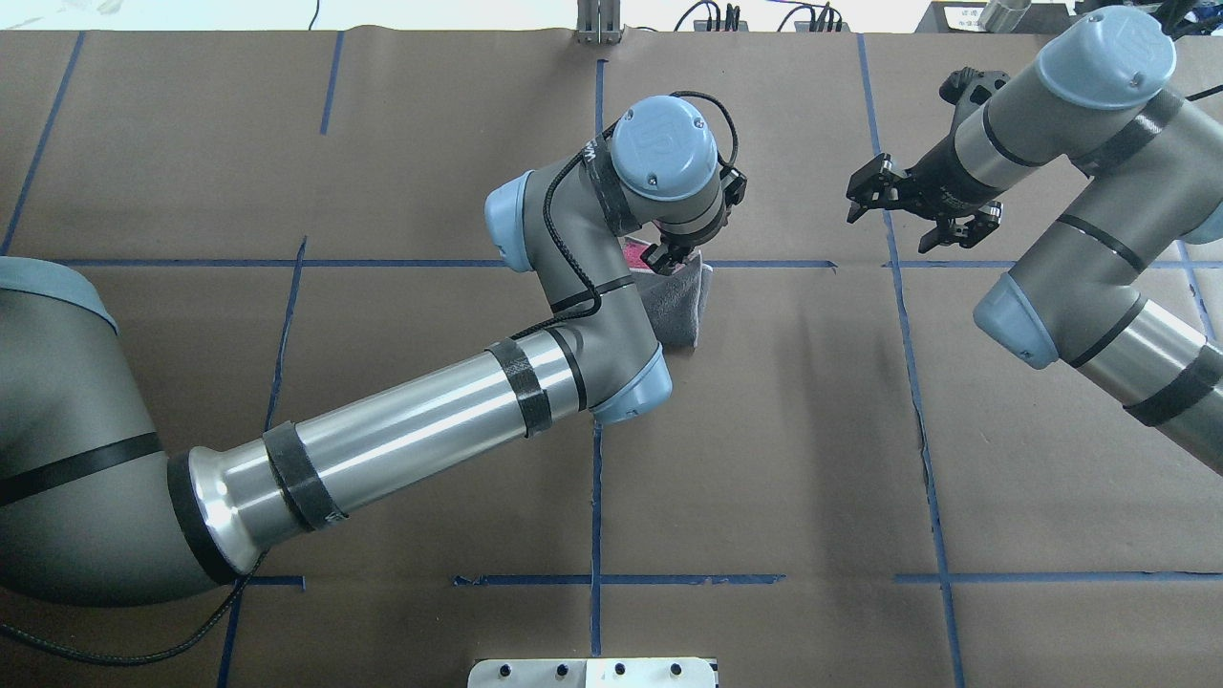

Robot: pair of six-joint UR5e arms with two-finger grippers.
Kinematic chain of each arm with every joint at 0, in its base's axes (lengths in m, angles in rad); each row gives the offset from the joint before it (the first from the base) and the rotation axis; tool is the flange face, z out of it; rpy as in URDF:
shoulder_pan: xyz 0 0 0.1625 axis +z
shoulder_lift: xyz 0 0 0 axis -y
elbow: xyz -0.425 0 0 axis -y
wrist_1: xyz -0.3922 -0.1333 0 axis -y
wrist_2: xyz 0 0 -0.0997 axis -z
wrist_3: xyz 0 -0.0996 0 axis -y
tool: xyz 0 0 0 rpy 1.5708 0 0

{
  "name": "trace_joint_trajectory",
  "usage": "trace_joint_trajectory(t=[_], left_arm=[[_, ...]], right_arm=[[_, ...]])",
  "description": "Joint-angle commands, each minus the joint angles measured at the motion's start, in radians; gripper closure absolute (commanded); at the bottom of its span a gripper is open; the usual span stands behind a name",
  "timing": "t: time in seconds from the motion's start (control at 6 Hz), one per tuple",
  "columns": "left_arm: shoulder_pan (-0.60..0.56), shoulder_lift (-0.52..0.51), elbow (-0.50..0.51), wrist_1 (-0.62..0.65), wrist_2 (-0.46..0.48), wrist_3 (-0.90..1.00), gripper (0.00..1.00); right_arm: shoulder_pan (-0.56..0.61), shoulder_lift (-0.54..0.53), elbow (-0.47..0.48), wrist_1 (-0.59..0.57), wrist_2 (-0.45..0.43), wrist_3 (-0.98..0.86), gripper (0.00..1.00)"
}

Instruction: Fold towel twice with both arms

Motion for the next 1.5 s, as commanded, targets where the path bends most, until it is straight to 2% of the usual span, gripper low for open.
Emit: trace_joint_trajectory(t=[0.0,0.17,0.33,0.5,0.67,0.83,1.0,1.17,1.33], left_arm=[[-0.052,0.063,-0.108,0.038,-0.123,0.007,0.00],[-0.087,0.211,-0.365,0.189,-0.170,0.091,0.00],[-0.091,0.400,-0.696,0.400,-0.172,0.271,0.00],[-0.100,0.573,-0.935,0.507,-0.173,0.414,0.00],[-0.121,0.724,-1.107,0.554,-0.173,0.526,0.00],[-0.141,0.863,-1.227,0.607,-0.175,0.653,0.00],[-0.192,1.026,-1.321,0.635,-0.178,0.826,0.00],[-0.318,1.143,-1.339,0.637,-0.298,1.030,0.00],[-0.512,1.259,-1.324,0.637,-0.447,1.308,0.00]], right_arm=[[0.017,-0.024,0.013,-0.002,0.001,-0.072,0.00],[0.054,-0.087,0.051,-0.008,0.000,-0.180,0.00],[0.103,-0.176,0.091,-0.012,0.000,-0.320,0.00],[0.152,-0.271,0.131,-0.014,0.000,-0.475,0.00],[0.219,-0.363,0.146,-0.012,0.001,-0.652,0.00],[0.294,-0.450,0.145,-0.012,0.004,-0.844,0.00],[0.420,-0.509,0.136,-0.032,0.139,-0.987,0.00],[0.503,-0.525,0.139,-0.123,0.203,-1.149,0.00],[0.587,-0.519,0.142,-0.278,0.204,-1.362,0.00]])
